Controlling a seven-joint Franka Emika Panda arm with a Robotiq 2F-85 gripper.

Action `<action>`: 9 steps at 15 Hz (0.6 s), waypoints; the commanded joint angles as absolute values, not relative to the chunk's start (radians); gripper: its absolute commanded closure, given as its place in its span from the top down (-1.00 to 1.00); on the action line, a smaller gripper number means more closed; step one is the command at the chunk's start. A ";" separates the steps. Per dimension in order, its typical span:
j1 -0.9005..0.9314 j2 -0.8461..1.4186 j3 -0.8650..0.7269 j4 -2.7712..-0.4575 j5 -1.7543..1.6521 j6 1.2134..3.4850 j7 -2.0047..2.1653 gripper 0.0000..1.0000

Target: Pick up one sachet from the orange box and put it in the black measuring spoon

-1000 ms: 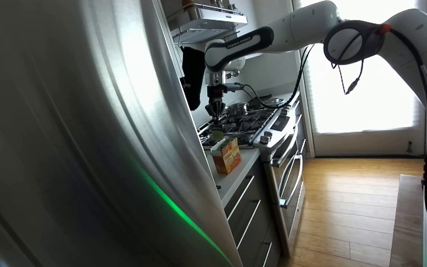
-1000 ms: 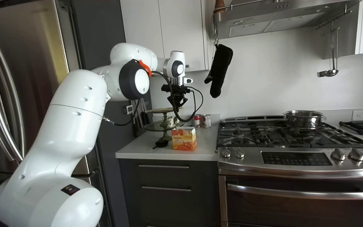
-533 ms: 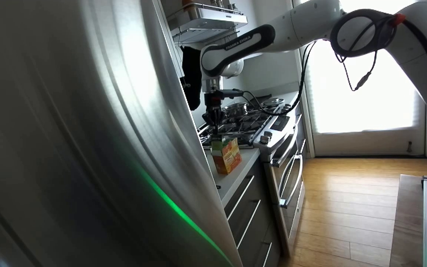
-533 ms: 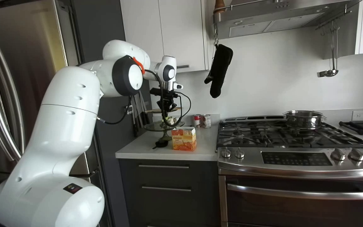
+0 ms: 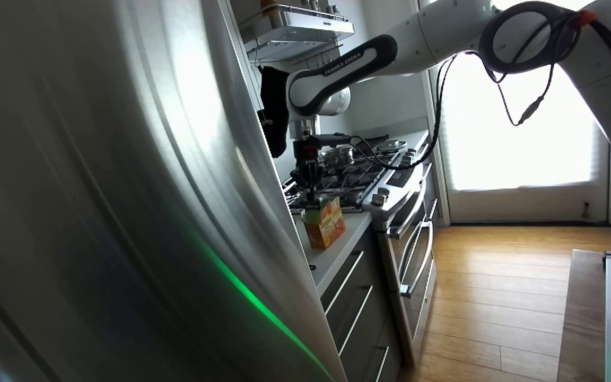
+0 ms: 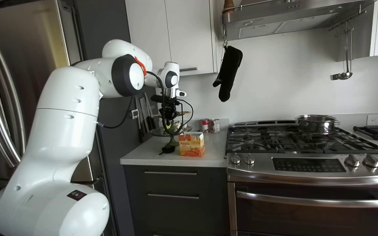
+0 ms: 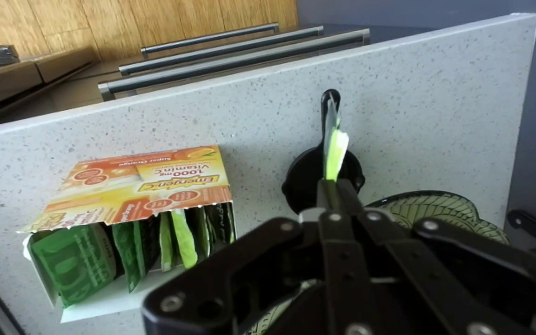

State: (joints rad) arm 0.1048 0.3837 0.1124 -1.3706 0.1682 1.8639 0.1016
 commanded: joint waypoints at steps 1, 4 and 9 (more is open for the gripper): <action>0.114 0.404 0.106 -1.350 0.176 1.877 0.131 -1.00; 0.122 0.416 0.123 -1.387 0.228 1.945 0.159 -1.00; 0.122 0.423 0.125 -1.478 0.329 2.078 0.260 -1.00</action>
State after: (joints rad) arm 0.1236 0.4344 0.1286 -1.4048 0.2664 2.0000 0.1921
